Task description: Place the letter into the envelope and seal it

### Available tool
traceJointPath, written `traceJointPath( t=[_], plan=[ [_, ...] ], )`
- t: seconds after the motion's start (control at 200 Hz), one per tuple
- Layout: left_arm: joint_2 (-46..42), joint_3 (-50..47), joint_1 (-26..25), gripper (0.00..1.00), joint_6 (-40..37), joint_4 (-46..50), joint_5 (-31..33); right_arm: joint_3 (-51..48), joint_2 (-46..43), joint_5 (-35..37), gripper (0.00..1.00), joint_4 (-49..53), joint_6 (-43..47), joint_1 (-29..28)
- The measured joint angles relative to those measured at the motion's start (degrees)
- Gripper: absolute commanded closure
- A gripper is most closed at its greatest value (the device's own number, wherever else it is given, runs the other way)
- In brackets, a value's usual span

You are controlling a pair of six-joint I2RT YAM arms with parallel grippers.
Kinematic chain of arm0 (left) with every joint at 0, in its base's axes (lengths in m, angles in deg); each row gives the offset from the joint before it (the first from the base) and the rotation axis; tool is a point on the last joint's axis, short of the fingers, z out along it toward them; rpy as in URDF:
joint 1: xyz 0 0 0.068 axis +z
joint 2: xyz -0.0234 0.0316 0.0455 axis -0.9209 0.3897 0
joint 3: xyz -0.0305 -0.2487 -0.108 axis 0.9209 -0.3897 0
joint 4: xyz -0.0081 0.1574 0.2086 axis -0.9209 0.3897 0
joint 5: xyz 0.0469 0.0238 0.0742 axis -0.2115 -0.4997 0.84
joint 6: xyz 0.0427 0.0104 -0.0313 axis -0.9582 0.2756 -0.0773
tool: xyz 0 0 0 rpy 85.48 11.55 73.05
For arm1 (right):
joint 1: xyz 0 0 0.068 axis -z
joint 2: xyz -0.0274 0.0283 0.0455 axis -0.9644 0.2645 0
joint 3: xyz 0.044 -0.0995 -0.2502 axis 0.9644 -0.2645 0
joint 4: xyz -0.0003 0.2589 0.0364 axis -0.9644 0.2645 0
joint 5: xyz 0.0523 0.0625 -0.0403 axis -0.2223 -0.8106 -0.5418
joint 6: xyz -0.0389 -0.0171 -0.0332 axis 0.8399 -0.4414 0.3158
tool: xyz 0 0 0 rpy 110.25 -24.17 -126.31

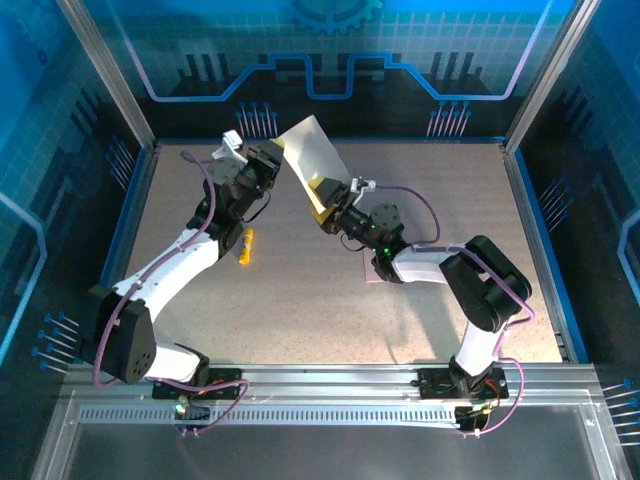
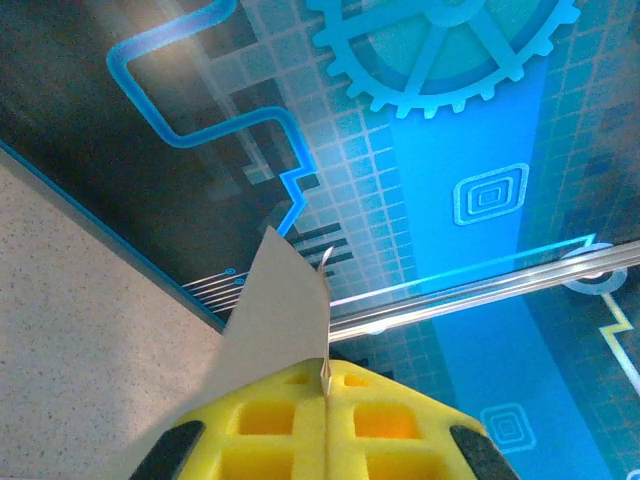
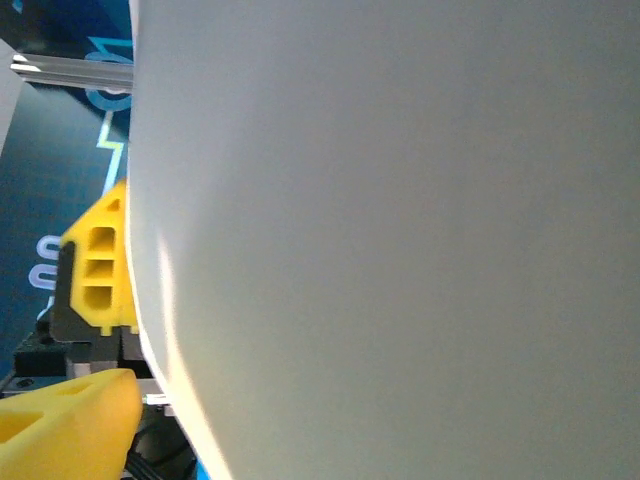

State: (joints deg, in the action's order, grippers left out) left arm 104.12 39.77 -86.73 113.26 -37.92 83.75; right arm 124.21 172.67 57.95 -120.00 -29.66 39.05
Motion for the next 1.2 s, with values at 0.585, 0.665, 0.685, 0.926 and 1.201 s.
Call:
traceJointPath(
  t=[0.585, 0.665, 0.685, 0.926, 1.201],
  plan=[
    [-2.73, -0.96, 0.81, 1.00, -0.46, 1.55, -0.02, -2.40, -5.01, 0.74, 0.27, 0.20, 1.46, 4.20],
    [-2.73, -1.29, 0.81, 1.00, -0.48, 1.60, -0.02, -2.40, -5.09, 0.74, 0.32, 0.22, 1.44, 4.35],
    [-2.73, -1.38, 0.81, 1.00, -0.50, 1.66, -0.02, -2.40, -5.11, 0.70, 0.32, 0.22, 1.55, 4.35],
    [-2.78, -1.68, 0.94, 1.00, -2.03, 3.04, -0.04, -2.73, -6.12, 0.66, 0.43, 0.87, 1.55, 4.57],
    [-2.89, -2.54, 1.75, 1.00, -3.54, 3.34, -0.09, -3.58, -9.49, 0.74, 0.60, 3.15, 2.82, 4.94]
  ],
)
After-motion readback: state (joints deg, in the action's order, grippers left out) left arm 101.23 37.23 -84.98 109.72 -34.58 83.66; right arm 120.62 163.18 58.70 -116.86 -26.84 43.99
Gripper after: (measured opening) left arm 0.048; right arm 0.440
